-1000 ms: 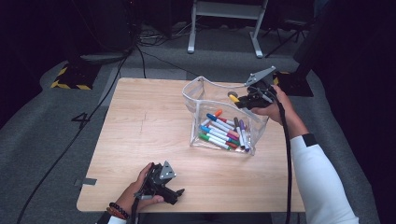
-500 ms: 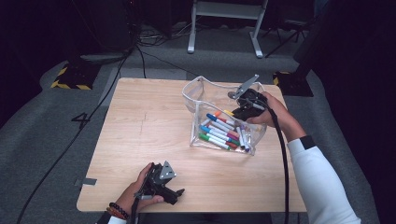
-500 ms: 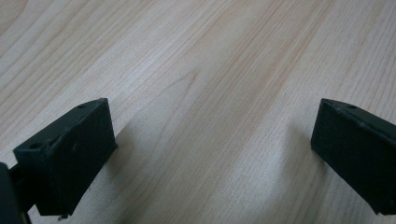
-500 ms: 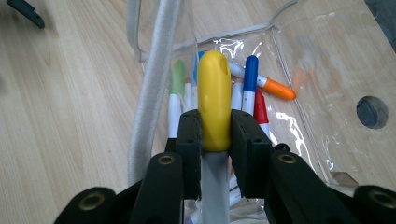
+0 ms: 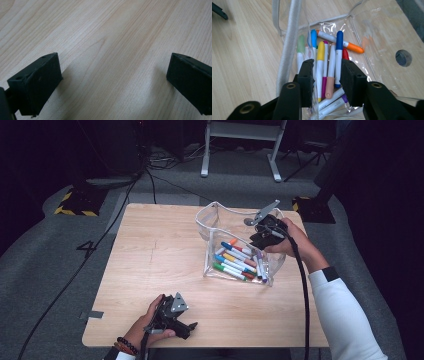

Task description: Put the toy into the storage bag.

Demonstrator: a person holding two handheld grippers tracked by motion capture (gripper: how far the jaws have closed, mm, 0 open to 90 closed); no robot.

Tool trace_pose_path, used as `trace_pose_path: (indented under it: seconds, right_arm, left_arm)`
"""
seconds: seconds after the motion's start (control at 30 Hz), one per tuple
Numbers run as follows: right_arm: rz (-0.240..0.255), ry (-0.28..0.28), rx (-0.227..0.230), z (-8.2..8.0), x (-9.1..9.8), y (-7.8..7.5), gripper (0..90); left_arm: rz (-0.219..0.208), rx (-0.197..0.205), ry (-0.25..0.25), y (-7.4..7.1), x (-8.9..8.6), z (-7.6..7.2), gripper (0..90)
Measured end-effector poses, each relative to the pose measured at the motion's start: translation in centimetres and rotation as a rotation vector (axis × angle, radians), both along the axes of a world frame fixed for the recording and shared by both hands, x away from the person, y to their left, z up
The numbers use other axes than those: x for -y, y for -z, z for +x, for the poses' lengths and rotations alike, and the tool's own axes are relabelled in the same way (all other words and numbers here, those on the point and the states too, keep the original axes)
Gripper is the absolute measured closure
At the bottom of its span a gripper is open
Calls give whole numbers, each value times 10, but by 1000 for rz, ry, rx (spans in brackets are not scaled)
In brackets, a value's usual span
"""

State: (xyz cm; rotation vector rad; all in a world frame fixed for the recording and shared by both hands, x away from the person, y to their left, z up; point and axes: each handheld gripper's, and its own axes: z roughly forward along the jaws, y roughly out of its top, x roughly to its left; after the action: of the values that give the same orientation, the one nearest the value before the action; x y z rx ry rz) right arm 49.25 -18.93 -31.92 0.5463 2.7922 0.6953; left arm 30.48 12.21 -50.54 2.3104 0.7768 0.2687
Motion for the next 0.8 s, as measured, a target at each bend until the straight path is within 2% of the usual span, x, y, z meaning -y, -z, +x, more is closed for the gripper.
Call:
trace_pose_path:
  seconds: [0.2, 0.3, 0.4, 0.53, 0.63, 0.7, 0.8]
  right_arm:
    - [30, 38, 43, 0, 4, -1, 526]
    - [44, 71, 95, -1, 6, -1, 460]
    - [56, 96, 112, -1, 10, -1, 405]
    - [97, 117, 139, -4, 14, -3, 319]
    - [86, 130, 168, -8, 16, -5, 288]
    - [86, 140, 224, -12, 19, -8, 276]
    - [130, 149, 229, -17, 26, -13, 270]
  left_arm:
    - [0, 0, 0, 0, 0, 0, 0]
    - [0, 0, 0, 0, 0, 0, 0]
    - [0, 0, 0, 0, 0, 0, 0]
    - [0, 0, 0, 0, 0, 0, 0]
    - [-1, 0, 0, 0, 0, 0, 0]
    - [0, 0, 0, 0, 0, 0, 0]
    - [0, 0, 0, 0, 0, 0, 0]
